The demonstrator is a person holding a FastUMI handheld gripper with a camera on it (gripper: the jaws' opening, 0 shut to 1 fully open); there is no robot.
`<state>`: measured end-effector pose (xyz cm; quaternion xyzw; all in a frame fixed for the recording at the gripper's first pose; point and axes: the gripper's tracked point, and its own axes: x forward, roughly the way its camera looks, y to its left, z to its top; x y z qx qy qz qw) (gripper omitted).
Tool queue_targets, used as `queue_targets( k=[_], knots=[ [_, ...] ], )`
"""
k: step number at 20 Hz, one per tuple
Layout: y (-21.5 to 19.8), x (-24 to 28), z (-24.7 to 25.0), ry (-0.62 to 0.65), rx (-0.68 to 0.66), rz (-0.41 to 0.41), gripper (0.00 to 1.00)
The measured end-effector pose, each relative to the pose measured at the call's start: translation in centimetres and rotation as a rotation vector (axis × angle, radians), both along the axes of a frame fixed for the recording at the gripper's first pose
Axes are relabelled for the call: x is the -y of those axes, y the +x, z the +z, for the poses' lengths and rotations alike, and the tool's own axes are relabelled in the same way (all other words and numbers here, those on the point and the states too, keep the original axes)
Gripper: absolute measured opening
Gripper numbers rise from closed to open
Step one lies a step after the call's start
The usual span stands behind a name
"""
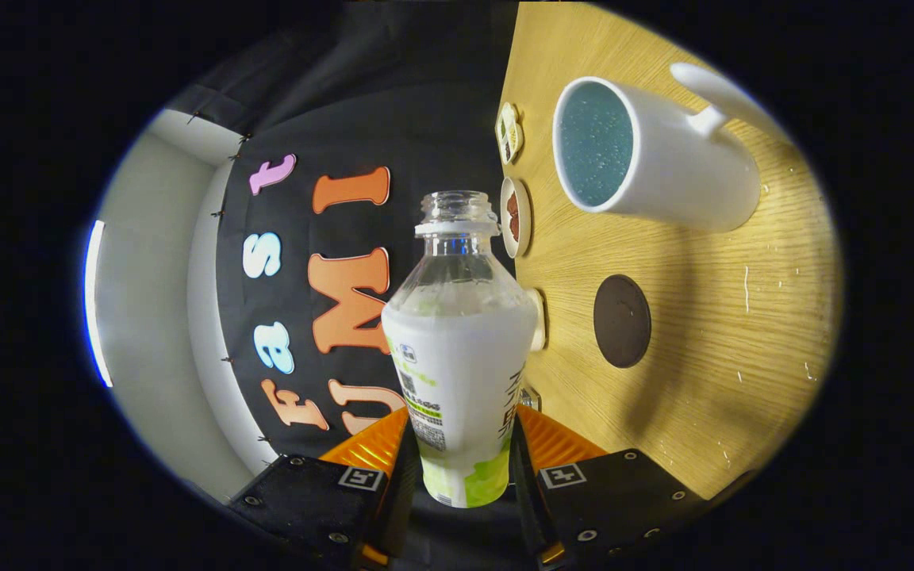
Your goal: Take the bottle from table, then pour the juice into the cup, finally place the bottle on the coaster
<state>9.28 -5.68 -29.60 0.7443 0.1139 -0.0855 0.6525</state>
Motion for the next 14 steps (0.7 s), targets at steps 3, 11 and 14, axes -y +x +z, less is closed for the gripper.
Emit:
queue_targets(
  k=[3, 11, 14],
  knots=[
    [-0.2, 0.5, -0.1, 0.034, -0.002, -0.009, 0.57],
    [-0.1, 2.6, 0.2, 0.091, 0.002, -0.045, 0.57],
    [0.2, 3.3, 0.5, 0.111, 0.023, -0.058, 0.57]
  ],
)
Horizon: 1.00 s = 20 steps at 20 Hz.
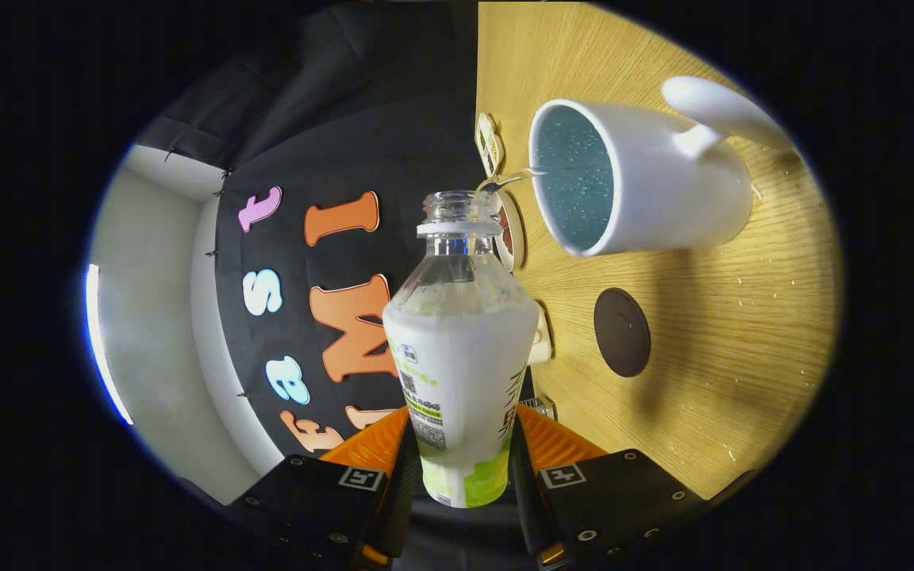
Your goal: Take the bottle from table, then pour the juice into the cup, finally place the bottle on the coaster
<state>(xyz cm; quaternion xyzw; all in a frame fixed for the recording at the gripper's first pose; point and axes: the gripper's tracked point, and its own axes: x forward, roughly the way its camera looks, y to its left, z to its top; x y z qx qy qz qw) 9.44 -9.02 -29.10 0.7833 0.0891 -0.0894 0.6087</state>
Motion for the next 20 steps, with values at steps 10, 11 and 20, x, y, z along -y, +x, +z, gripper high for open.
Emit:
queue_targets(
  k=[10, 11, 20],
  knots=[
    [0.3, 1.2, 0.0, 0.04, 0.016, -0.022, 0.57],
    [0.5, 1.3, 0.1, 0.046, 0.017, -0.024, 0.57],
    [1.0, 2.1, 0.7, 0.089, 0.045, -0.042, 0.57]
  ],
)
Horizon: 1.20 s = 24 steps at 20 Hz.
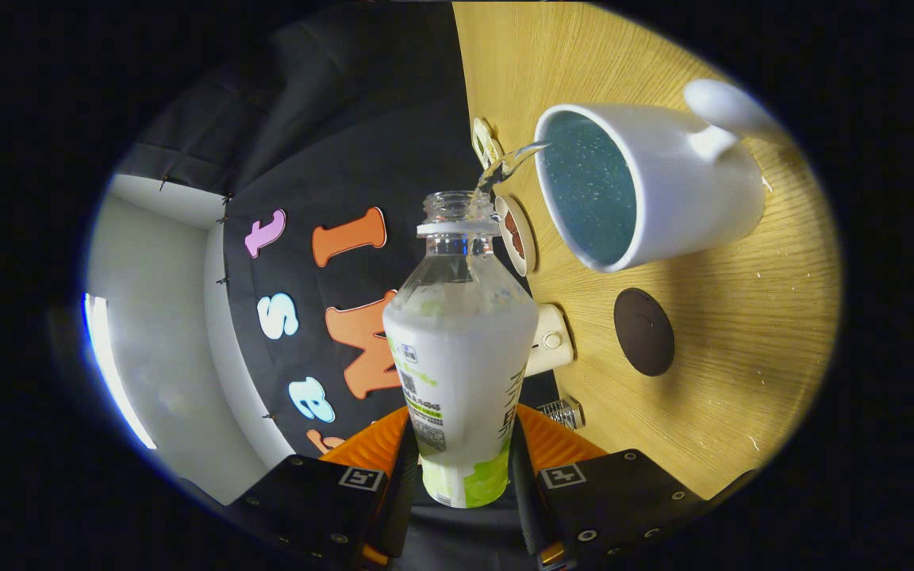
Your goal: Take the bottle from table, then pour the juice into the cup, finally place the bottle on the coaster
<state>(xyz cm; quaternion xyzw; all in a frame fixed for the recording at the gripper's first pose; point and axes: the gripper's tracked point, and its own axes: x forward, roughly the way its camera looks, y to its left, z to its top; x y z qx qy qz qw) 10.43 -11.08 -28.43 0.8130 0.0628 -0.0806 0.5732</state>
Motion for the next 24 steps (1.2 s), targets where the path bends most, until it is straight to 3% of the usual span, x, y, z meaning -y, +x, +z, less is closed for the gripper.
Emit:
queue_targets(
  k=[24],
  knots=[
    [0.6, 0.5, 0.9, 0.153, 0.022, -0.096, 0.57]
  ],
)
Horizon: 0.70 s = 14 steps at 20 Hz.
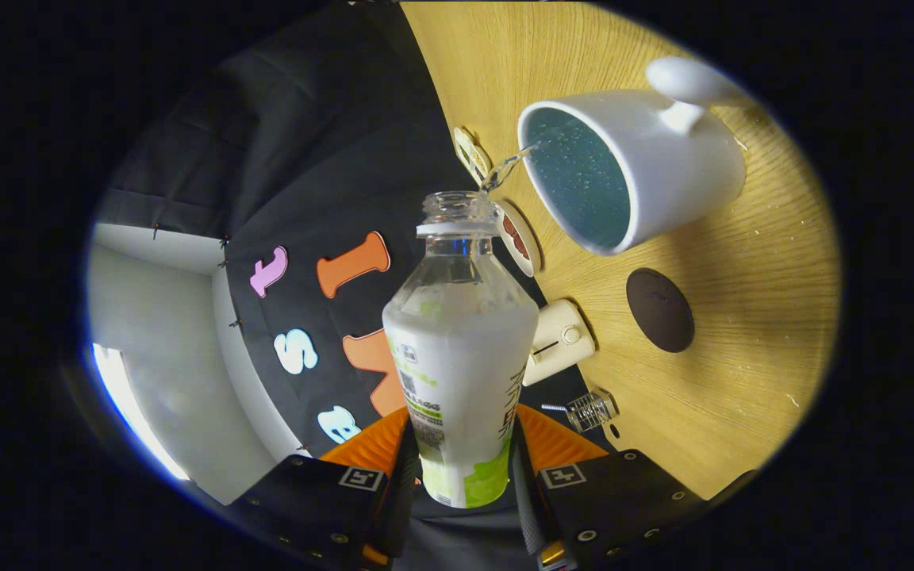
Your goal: Take the bottle from table, then pour the juice into the cup, finally place the bottle on the coaster
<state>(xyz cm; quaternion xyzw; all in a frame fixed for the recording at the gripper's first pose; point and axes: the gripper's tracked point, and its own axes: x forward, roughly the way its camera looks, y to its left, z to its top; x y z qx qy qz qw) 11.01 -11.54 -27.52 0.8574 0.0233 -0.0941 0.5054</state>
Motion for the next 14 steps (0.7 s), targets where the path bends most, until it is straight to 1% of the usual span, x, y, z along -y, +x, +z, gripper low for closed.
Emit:
queue_targets(
  k=[14],
  knots=[
    [-0.31, 0.45, 0.89, 0.13, 0.032, -0.054, 0.57]
  ],
)
